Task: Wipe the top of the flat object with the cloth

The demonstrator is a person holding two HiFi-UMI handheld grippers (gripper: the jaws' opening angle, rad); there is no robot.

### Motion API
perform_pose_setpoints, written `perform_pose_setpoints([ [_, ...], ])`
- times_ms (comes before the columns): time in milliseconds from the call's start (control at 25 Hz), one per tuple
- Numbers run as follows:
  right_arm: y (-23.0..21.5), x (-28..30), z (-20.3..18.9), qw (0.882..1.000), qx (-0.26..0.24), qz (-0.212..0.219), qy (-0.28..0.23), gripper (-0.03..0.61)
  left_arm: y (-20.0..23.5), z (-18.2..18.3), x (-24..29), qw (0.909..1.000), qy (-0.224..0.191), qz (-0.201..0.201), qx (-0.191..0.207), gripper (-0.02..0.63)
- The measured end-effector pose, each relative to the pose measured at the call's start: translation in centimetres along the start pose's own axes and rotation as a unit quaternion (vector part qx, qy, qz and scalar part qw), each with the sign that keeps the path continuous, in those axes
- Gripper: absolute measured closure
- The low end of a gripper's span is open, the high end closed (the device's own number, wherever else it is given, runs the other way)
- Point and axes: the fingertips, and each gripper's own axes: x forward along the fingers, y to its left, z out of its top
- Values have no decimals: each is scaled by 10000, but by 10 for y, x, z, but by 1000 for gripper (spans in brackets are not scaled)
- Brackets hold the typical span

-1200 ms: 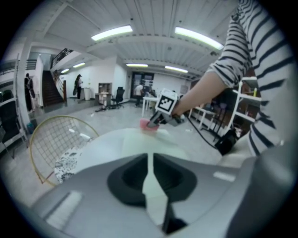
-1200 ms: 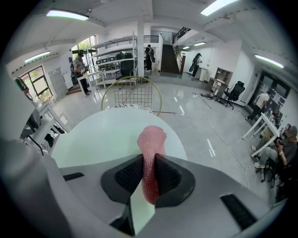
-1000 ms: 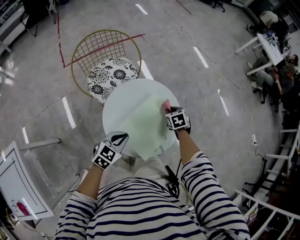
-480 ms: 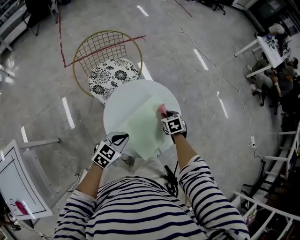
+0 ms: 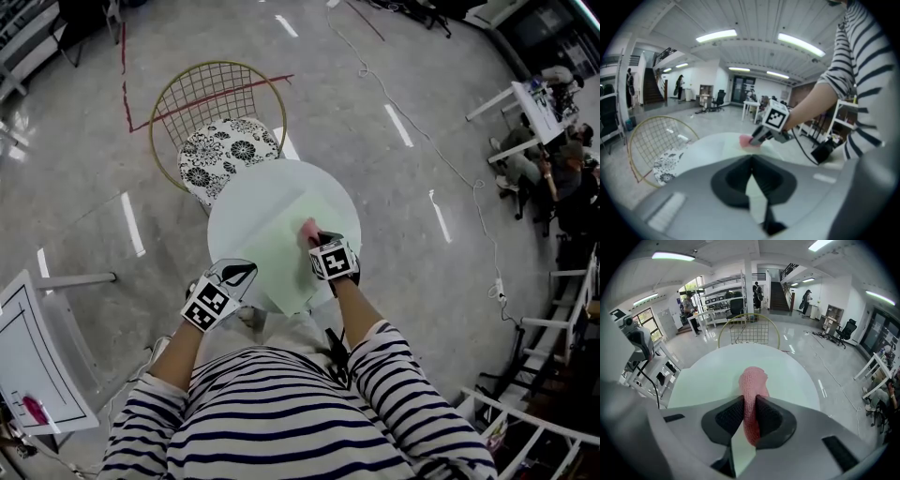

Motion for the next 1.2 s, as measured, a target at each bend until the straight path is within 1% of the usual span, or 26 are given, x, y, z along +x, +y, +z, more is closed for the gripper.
perform_pose_setpoints([
  [280, 23, -2, -4, 9999, -86, 116, 14, 530, -4, 1, -5, 10000, -49, -5, 12, 606],
  [680, 46, 0, -5, 9998, -81, 207, 7, 531, -7, 1, -9, 9999, -129, -9, -3, 606],
  [1200, 72, -4, -11, 9992, -183, 367, 40, 531, -13, 0, -8, 9999, -133, -58, -8, 607],
])
